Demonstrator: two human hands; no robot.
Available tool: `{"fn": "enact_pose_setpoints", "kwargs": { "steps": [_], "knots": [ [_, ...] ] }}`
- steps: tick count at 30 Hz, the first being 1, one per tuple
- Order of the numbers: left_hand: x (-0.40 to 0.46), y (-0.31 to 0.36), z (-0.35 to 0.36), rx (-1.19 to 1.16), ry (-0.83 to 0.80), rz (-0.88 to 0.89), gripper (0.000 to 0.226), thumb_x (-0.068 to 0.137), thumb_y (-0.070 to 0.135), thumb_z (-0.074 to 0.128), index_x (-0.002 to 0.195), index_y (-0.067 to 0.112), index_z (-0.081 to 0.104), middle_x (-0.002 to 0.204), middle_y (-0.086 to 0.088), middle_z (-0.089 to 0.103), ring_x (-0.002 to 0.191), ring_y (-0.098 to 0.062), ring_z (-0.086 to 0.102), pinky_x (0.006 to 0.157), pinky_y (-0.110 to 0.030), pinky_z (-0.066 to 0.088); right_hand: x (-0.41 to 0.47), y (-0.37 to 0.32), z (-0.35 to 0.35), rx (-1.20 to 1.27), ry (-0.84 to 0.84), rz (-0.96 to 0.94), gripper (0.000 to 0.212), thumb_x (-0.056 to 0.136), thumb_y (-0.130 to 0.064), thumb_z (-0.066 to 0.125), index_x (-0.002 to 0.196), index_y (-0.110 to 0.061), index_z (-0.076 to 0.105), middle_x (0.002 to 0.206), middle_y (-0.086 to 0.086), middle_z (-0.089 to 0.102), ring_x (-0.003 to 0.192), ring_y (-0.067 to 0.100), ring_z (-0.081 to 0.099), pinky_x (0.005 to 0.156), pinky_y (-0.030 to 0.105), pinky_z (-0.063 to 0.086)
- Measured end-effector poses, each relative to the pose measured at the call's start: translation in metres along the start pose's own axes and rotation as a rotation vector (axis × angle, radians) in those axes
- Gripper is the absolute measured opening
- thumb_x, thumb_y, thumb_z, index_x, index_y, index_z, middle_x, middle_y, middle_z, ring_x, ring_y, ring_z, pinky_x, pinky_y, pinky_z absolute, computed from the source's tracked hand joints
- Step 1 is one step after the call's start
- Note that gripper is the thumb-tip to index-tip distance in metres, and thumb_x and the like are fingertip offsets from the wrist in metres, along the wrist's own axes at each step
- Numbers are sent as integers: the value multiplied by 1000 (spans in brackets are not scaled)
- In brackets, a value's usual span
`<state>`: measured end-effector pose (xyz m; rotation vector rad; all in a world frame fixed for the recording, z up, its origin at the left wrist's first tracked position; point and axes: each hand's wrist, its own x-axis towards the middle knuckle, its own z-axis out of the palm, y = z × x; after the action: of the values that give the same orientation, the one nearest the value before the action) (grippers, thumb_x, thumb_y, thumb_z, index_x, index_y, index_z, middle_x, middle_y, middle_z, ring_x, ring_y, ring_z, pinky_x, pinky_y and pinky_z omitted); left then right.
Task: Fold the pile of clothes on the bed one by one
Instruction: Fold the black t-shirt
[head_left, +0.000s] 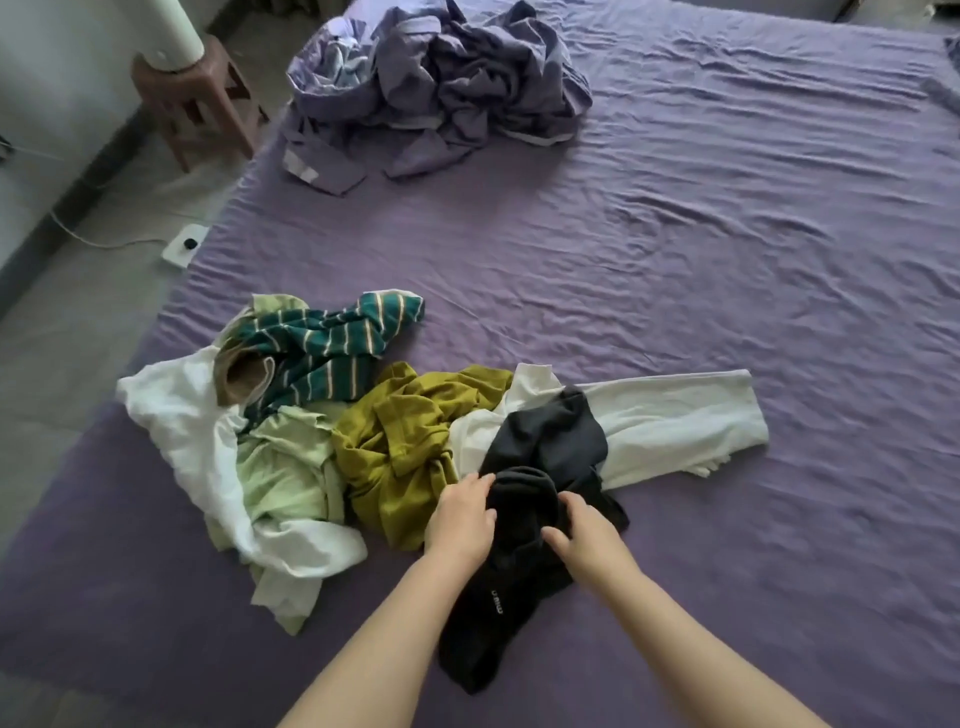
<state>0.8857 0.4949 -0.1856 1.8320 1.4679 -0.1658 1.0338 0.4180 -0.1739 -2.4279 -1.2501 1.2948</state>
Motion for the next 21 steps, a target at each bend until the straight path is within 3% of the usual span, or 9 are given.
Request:
{"fn": "enact_pose_setpoints", "kwargs": {
  "steps": [2,5,9,11,14,18,21],
  "knots": [
    [11,-3,7,24,-5,-40,56,93,24,55,145,24,33,137,-3,48,125,-23,44,102,-35,41,5,0,17,142,16,52,57,89,-29,61,138,-16,34,127,4,54,115,19,52,86,25,42],
    [14,-4,10,88,12,-53,45,91,27,58,135,25,47,125,-5,54,118,-25,49,96,-36,43,6,-5,36,362,74,151,56,85,-18,65,134,-16,36,120,5,59,105,19,55,80,24,42],
    [6,-3,-5,36,39,-3,27,91,27,59,117,22,64,113,-4,60,109,-24,51,94,-37,45,1,-9,29,403,154,143,26,86,-13,61,111,-11,56,102,6,63,94,19,56,71,24,36],
    [2,4,-21,-94,31,9,24,92,26,57,113,17,64,110,-7,63,103,-24,55,91,-36,46,-3,-10,3,465,223,97,13,85,-11,60,98,-12,59,91,2,62,88,19,56,68,24,35],
    [-6,33,-52,-273,-3,64,18,93,26,56,107,16,60,104,-4,65,97,-21,59,84,-32,45,-16,-12,-56,586,257,23,11,85,-4,61,91,-13,60,87,2,63,86,17,57,73,30,43],
    [-24,95,-92,-364,23,248,12,92,30,58,94,19,56,88,6,61,86,-15,58,75,-29,45,-49,-7,-138,779,188,-121,17,88,4,58,104,3,60,94,13,64,80,16,60,65,21,50],
    [-43,142,-110,-410,11,361,11,90,32,62,86,24,56,85,4,62,84,-17,61,76,-33,49,-80,6,-191,807,246,-205,22,88,0,59,110,4,60,95,12,64,84,19,60,70,30,50]
  ]
}}
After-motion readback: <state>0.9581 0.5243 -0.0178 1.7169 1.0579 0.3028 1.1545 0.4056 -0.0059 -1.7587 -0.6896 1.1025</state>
